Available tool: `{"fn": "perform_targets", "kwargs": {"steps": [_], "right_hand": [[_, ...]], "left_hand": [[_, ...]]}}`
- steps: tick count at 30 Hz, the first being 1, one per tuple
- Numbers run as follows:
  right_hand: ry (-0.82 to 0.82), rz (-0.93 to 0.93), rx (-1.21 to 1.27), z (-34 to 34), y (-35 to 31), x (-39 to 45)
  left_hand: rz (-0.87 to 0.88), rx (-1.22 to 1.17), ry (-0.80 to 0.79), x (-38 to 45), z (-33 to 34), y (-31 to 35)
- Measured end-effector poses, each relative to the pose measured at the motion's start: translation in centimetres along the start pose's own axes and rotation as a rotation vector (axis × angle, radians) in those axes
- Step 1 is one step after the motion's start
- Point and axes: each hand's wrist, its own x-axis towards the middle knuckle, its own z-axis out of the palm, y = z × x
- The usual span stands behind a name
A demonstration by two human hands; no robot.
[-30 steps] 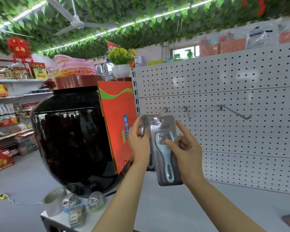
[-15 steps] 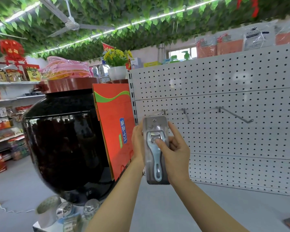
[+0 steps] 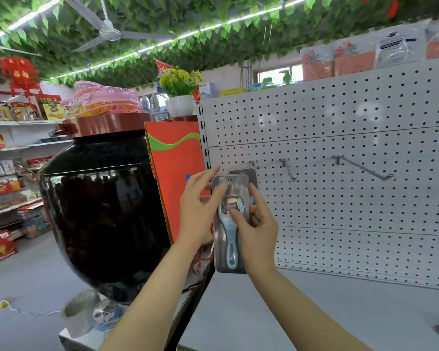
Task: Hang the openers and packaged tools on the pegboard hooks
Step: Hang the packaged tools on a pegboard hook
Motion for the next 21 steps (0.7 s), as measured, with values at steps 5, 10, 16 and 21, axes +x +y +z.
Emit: {"fn": "perform_targets", "kwargs": {"steps": [5, 10, 16, 21], "right_hand": [[0.035, 0.030, -0.035, 0.6, 0.9, 1.0], [0.065, 0.089, -0.113, 0.3, 3.2, 2.5], [0.067, 0.072, -0.347, -0.2, 4.3, 4.8], [-0.009, 0.016, -0.472, -0.7, 4.3, 5.9]], "left_hand": [[0.024, 0.049, -0.059, -0.3, 0.0, 1.4], [0.033, 0.099, -0.147, -0.2, 0.5, 2.2], [0.000, 0.090, -0.197, 0.1, 1.2, 3.1], [-0.024, 0.132, -0.237, 0.2, 1.2, 4.0]]}}
